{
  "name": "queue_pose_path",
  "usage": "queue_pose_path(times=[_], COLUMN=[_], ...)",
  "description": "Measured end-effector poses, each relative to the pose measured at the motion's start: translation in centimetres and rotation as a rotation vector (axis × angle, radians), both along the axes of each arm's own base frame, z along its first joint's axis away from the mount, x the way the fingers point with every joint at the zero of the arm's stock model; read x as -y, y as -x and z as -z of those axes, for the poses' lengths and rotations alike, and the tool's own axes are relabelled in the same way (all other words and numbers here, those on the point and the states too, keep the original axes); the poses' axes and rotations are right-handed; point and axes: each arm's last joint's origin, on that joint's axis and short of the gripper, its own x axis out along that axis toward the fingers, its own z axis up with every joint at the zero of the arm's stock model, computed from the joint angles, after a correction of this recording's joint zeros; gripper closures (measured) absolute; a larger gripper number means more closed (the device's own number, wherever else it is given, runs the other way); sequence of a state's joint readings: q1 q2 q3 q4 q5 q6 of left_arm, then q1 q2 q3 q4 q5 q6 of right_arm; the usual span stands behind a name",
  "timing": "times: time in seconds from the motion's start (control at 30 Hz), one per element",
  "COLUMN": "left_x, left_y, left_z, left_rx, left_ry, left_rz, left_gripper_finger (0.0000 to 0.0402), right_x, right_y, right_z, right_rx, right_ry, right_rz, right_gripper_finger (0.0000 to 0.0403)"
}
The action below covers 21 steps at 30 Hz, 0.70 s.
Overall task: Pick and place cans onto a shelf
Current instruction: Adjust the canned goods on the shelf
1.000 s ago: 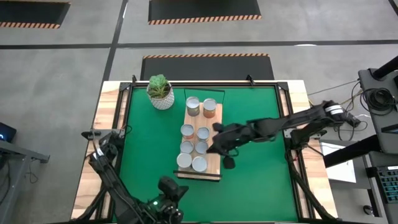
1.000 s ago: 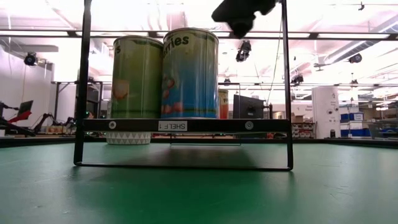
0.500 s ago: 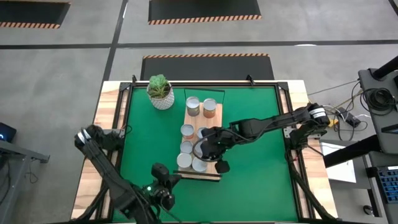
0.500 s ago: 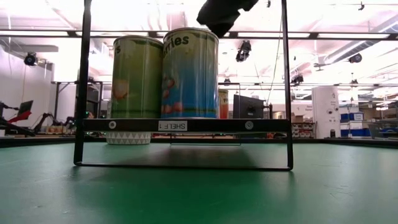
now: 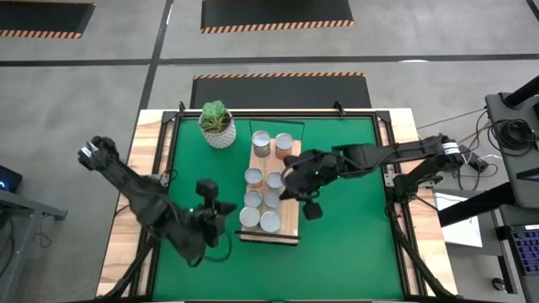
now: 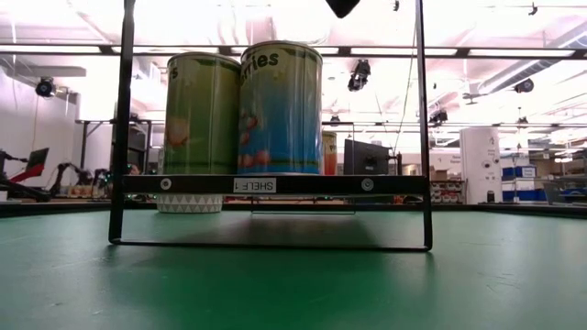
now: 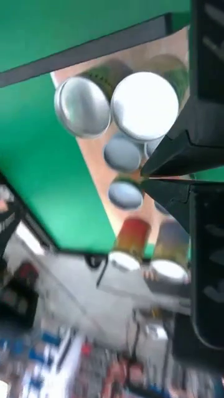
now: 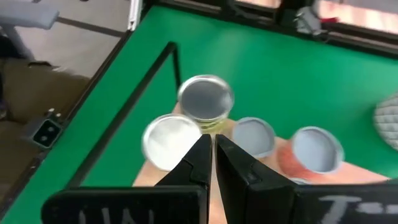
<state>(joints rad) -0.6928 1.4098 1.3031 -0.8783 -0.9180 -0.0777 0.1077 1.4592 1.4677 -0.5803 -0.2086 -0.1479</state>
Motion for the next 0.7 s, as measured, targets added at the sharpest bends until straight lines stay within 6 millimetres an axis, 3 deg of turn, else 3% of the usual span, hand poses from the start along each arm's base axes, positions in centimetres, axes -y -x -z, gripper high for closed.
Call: queue_pose_path(times=[0.23,0.43,0.7], left_x=[-4.9,-9.1,-12.9], left_y=[0.3,1.5,1.6], left_z=[0.8,1.8,2.8], left_rx=[-0.04,0.019,0.034], left_ry=[0.16,0.176,0.263], left_rz=[0.164,0.081,0.054], left_gripper_finger=[0.0402,0.0402,0.0402], right_x=[3.0,5.8,9.5], right_y=[0.2,0.1,-0.4], right_z=[0.1,1.1,2.6], right_rx=[-0.012,-0.065,-0.091], right_ry=[0.033,0.069,0.025], right_rz=[0.065,0.114,0.088], right_gripper_finger=[0.0392,0.0392,0.0392])
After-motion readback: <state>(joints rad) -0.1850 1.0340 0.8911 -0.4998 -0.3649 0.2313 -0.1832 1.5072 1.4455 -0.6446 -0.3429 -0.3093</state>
